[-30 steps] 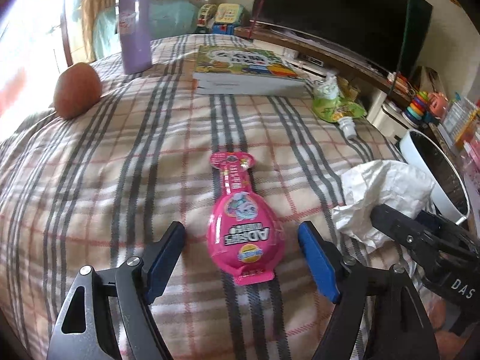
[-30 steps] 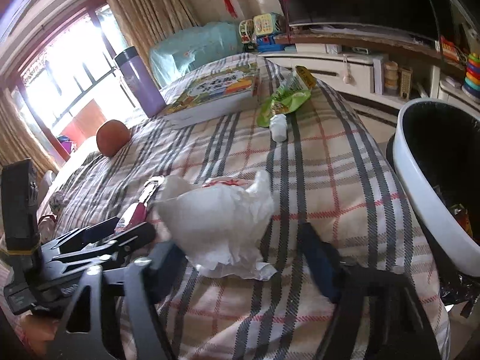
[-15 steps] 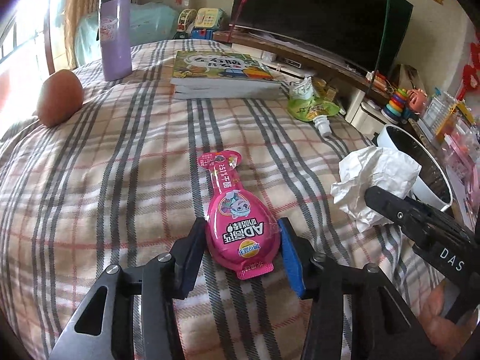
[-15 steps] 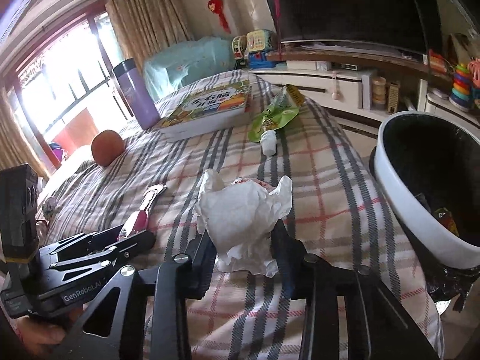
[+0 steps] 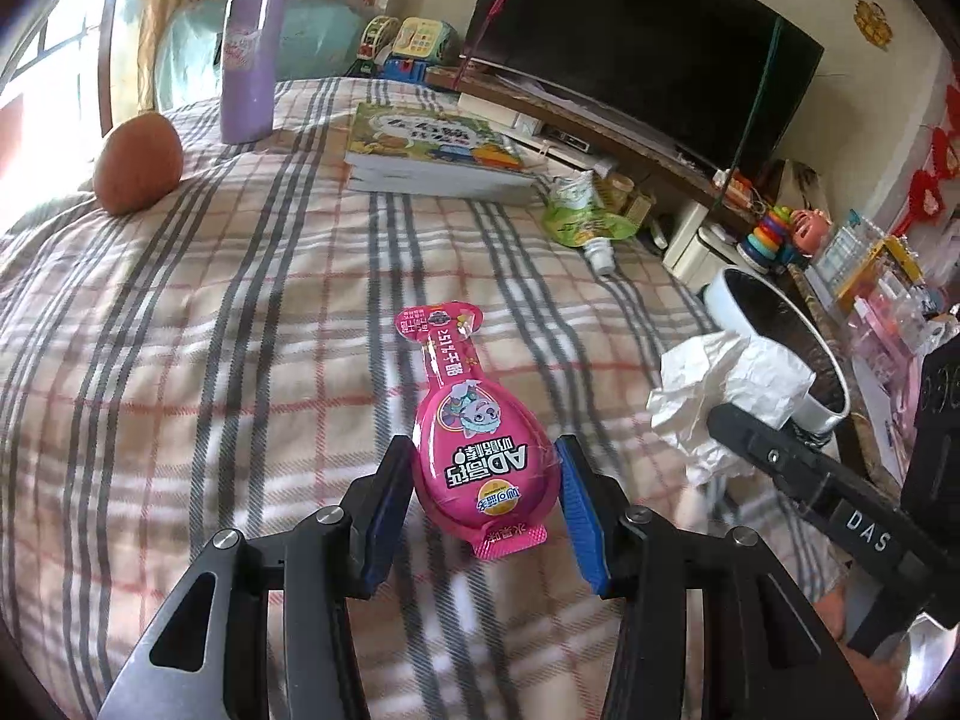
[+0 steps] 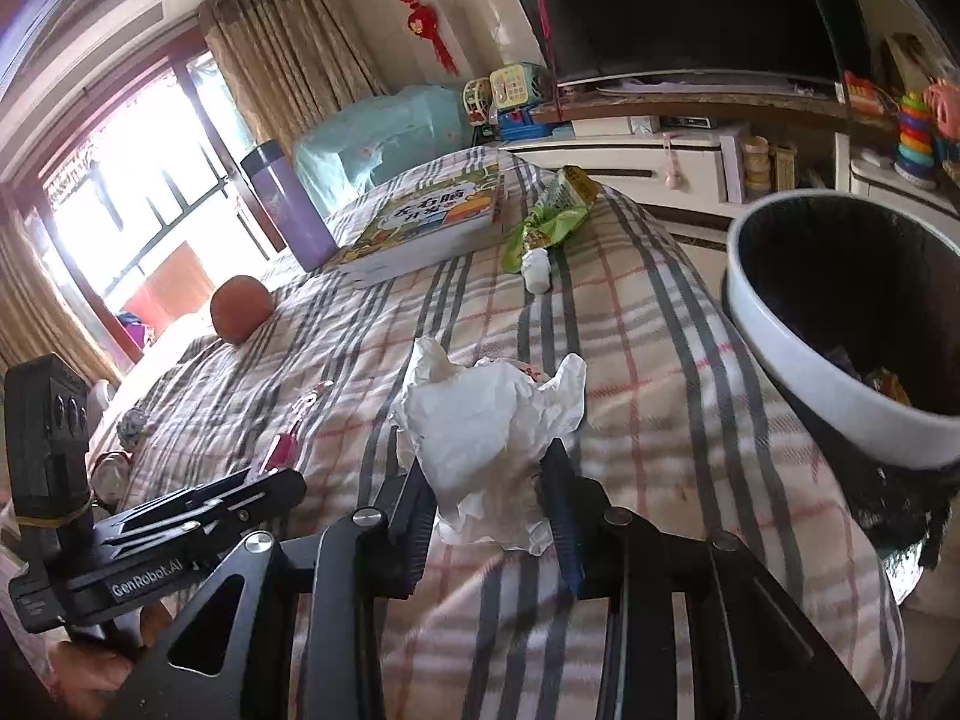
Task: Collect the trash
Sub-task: 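Lift the pink candy pack and white tissue and carry them toward the bin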
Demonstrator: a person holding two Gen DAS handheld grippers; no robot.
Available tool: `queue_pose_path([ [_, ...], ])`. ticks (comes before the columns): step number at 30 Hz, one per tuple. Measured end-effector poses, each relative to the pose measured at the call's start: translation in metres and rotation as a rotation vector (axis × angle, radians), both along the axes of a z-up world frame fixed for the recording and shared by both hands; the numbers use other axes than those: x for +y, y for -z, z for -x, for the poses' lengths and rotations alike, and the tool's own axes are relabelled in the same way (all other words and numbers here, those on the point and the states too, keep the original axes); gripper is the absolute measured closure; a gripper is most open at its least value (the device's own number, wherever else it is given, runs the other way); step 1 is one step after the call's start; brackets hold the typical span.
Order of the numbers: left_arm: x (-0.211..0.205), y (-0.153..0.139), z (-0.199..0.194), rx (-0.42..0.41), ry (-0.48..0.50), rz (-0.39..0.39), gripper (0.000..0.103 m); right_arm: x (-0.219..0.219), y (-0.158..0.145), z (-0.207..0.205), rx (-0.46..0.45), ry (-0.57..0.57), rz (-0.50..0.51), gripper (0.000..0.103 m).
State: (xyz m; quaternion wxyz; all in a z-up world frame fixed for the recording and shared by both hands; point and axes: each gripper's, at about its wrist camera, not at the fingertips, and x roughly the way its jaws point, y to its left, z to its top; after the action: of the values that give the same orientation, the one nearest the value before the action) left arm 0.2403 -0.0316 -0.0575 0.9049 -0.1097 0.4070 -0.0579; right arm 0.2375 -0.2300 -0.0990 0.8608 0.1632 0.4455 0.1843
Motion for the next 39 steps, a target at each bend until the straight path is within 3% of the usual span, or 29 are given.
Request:
queue_pose_path([
  [13, -0.057, -0.022, 0.022, -0.033, 0.113, -0.052, 0.057, -0.052, -0.022, 0.03, -0.016, 0.078, -0.014, 0.069],
  [39, -0.113, -0.032, 0.019, -0.044, 0.233, -0.1, 0.057, -0.105, -0.034, 0.055, -0.031, 0.173, -0.047, 0.069],
])
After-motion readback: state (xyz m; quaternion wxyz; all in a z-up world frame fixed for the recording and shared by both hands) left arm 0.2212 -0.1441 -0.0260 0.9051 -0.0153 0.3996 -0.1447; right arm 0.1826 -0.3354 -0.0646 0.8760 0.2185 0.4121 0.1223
